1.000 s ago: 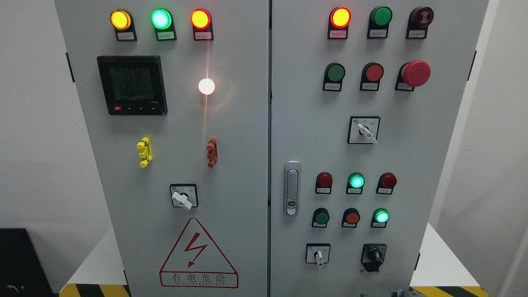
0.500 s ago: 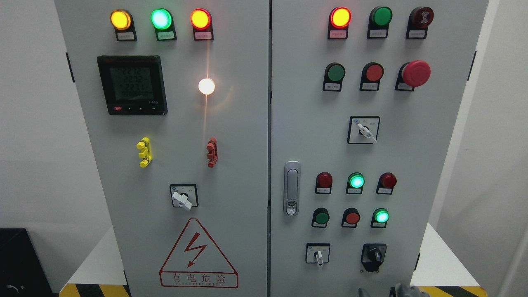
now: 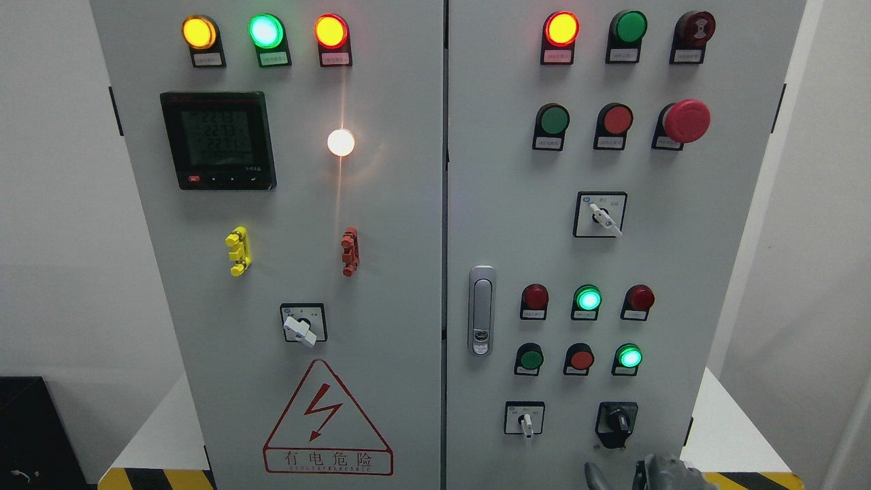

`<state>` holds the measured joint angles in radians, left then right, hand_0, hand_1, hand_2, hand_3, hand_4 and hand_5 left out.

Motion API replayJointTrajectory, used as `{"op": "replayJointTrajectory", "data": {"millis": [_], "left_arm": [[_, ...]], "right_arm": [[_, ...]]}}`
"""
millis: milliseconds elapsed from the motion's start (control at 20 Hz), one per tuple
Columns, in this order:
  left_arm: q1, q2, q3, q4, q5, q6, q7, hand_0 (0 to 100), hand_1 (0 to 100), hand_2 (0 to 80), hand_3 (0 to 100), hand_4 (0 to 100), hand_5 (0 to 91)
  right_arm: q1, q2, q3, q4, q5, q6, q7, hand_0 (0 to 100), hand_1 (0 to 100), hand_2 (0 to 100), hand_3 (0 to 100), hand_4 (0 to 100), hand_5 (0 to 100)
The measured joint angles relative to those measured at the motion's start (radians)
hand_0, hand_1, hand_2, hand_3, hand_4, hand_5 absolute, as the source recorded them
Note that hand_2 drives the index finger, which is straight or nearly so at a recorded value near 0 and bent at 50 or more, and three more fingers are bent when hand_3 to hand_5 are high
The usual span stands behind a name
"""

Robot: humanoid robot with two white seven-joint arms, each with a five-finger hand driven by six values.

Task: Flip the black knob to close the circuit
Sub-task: 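Raise the right hand toward the black rotary knob at the cabinet bottom, then grip the black rotary knob with the right hand and twist it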

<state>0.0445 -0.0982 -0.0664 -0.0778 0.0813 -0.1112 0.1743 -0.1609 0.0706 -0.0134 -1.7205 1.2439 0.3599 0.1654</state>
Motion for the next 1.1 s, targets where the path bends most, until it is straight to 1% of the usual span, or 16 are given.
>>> {"op": "replayJointTrajectory", "data": {"millis": [700, 1100], "left_arm": [[0.0, 0.0, 0.0, 0.0, 0.0, 0.0, 0.0, 12, 56, 0.0, 0, 0, 0.0], [0.0, 0.0, 0.0, 0.0, 0.0, 0.0, 0.001, 12, 56, 0.0, 0, 0, 0.0]], "right_arm": [[-0.062, -0.013, 0.009, 0.021, -0.005, 0.051, 0.004, 0, 0, 89, 100, 97, 98], [-0.072, -0.023, 0.011, 0.036, -0.007, 0.061, 0.007, 0, 0, 89, 100, 97, 98]]}}
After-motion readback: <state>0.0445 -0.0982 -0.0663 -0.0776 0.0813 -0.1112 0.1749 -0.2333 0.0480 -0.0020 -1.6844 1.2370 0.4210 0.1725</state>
